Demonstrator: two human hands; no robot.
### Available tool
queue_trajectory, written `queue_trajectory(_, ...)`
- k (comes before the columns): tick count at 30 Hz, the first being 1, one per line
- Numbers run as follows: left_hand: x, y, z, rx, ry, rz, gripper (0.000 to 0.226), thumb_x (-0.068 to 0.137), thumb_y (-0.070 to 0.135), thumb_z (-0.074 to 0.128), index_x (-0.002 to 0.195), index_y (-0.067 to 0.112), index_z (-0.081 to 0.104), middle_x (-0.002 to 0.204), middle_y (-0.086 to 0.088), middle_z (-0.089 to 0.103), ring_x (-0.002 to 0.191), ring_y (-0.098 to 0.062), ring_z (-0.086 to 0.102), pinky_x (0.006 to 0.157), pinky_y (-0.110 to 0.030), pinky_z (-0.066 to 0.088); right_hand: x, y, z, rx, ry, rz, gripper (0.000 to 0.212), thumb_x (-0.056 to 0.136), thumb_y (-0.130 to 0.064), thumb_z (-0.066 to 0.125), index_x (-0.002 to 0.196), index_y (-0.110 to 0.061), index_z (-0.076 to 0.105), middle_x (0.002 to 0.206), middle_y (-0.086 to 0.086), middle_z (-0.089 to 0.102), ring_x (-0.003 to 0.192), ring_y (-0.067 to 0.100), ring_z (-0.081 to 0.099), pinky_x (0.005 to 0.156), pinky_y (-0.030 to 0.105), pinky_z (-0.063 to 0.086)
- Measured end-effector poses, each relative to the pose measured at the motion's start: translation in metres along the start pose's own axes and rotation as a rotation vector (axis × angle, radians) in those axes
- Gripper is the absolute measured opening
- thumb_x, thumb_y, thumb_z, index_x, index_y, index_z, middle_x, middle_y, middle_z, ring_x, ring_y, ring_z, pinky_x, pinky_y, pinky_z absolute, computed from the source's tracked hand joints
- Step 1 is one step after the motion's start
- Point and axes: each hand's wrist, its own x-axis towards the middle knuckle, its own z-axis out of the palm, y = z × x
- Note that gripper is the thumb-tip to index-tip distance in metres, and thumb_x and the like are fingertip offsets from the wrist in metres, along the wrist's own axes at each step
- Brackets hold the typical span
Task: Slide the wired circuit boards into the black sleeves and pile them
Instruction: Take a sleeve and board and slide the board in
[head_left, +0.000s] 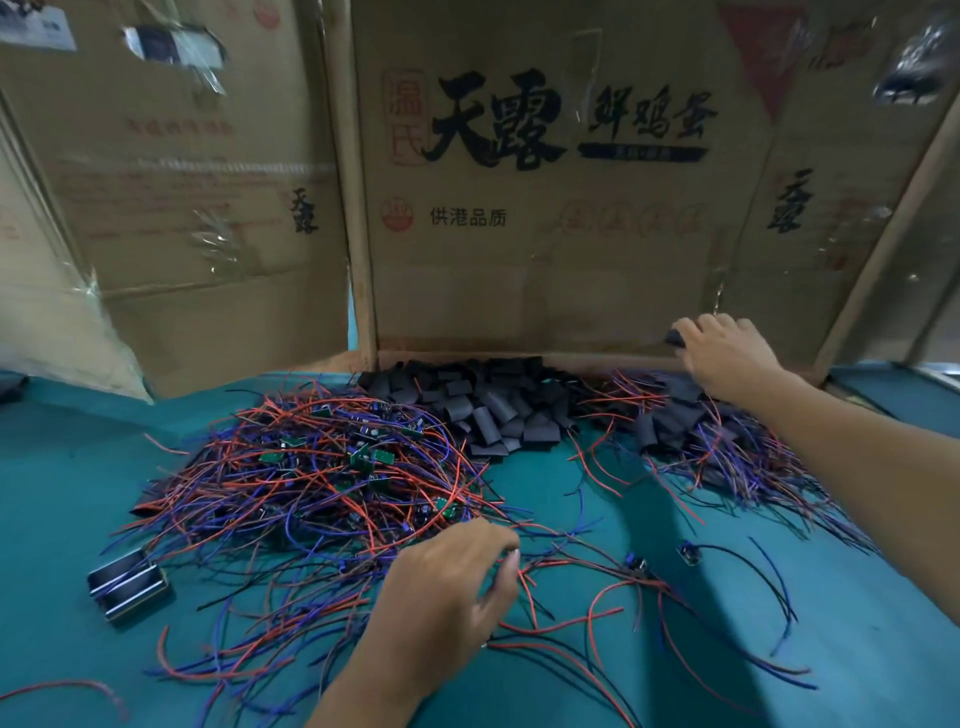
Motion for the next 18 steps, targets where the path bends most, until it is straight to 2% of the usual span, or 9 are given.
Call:
queue_trajectory(2,0.001,-0.002,-0.002,0.044,0.007,-0.016,0.018,0.096,0.026,0.051,0.092,0.018,0.067,0.081,0.009,0.062,0.073,-0.013,0.061,0.06,-0.027,0.048,0.004,-0.015,0.002,0.074,-0.158,0.148,0.057,0.094,-0.053,0.048,0.137,-0.017,0.039,0.136,0.015,0.049,0.124,0.035,0.047,0.104,0.051,0.032)
queue_trajectory(4,0.001,-0.003,-0.002,0.092,0.023,-0.03,0.019,0.096,0.026,0.051,0.09,0.019,0.067,0.079,0.008,0.062,0.07,-0.013,0.061,0.058,-0.028,0.047,0.009,-0.052,-0.002,0.279,-0.147,0.122,0.053,0.09,-0.047,0.054,0.133,-0.017,0.046,0.134,0.015,0.051,0.122,0.035,0.05,0.103,0.048,0.035)
queue_trajectory(6,0.001,-0.005,-0.002,0.136,0.043,-0.041,0.019,0.096,0.025,0.051,0.09,0.019,0.067,0.079,0.008,0.063,0.07,-0.013,0.061,0.056,-0.028,0.046,0.009,-0.101,-0.01,0.468,-0.152,-0.053,0.041,0.09,-0.037,0.057,0.124,-0.014,0.054,0.127,0.016,0.058,0.117,0.033,0.055,0.099,0.042,0.044)
queue_trajectory(8,0.001,-0.009,-0.003,0.161,0.073,-0.065,0.019,0.096,0.025,0.051,0.089,0.019,0.068,0.077,0.008,0.063,0.068,-0.013,0.061,0.055,-0.029,0.048,0.006,-0.149,-0.014,0.574,-0.19,-0.171,0.036,0.09,-0.039,0.06,0.116,-0.015,0.058,0.122,0.014,0.063,0.114,0.031,0.058,0.096,0.039,0.047)
queue_trajectory(11,-0.001,-0.014,-0.004,0.187,0.093,-0.109,0.02,0.096,0.025,0.051,0.09,0.018,0.069,0.077,0.009,0.064,0.067,-0.012,0.063,0.055,-0.028,0.05,0.007,-0.205,-0.019,0.799,-0.252,-0.051,0.05,0.082,-0.058,0.065,0.099,-0.011,0.063,0.1,0.014,0.067,0.095,0.03,0.063,0.081,0.036,0.05)
queue_trajectory(13,-0.003,-0.018,-0.006,0.199,0.092,-0.12,0.022,0.096,0.024,0.05,0.09,0.017,0.07,0.078,0.01,0.065,0.067,-0.01,0.063,0.054,-0.025,0.05,0.006,-0.231,-0.017,0.832,-0.347,-0.029,0.058,0.074,-0.063,0.07,0.089,-0.007,0.064,0.084,0.016,0.063,0.083,0.029,0.062,0.068,0.032,0.046)
queue_trajectory(15,-0.004,-0.021,-0.009,0.209,0.098,-0.139,0.024,0.097,0.025,0.049,0.091,0.017,0.07,0.078,0.01,0.065,0.065,-0.008,0.062,0.052,-0.024,0.05,0.006,-0.247,-0.014,0.777,-0.425,-0.049,0.054,0.077,-0.055,0.073,0.096,-0.005,0.067,0.09,0.013,0.065,0.088,0.029,0.064,0.069,0.031,0.047)
queue_trajectory(18,-0.004,-0.024,-0.011,0.229,0.114,-0.194,0.025,0.098,0.026,0.047,0.09,0.017,0.07,0.075,0.01,0.065,0.06,-0.007,0.059,0.049,-0.023,0.049,0.003,-0.248,-0.011,0.798,-0.418,-0.013,0.04,0.09,-0.037,0.066,0.11,-0.002,0.064,0.11,0.017,0.067,0.103,0.033,0.063,0.078,0.034,0.049)
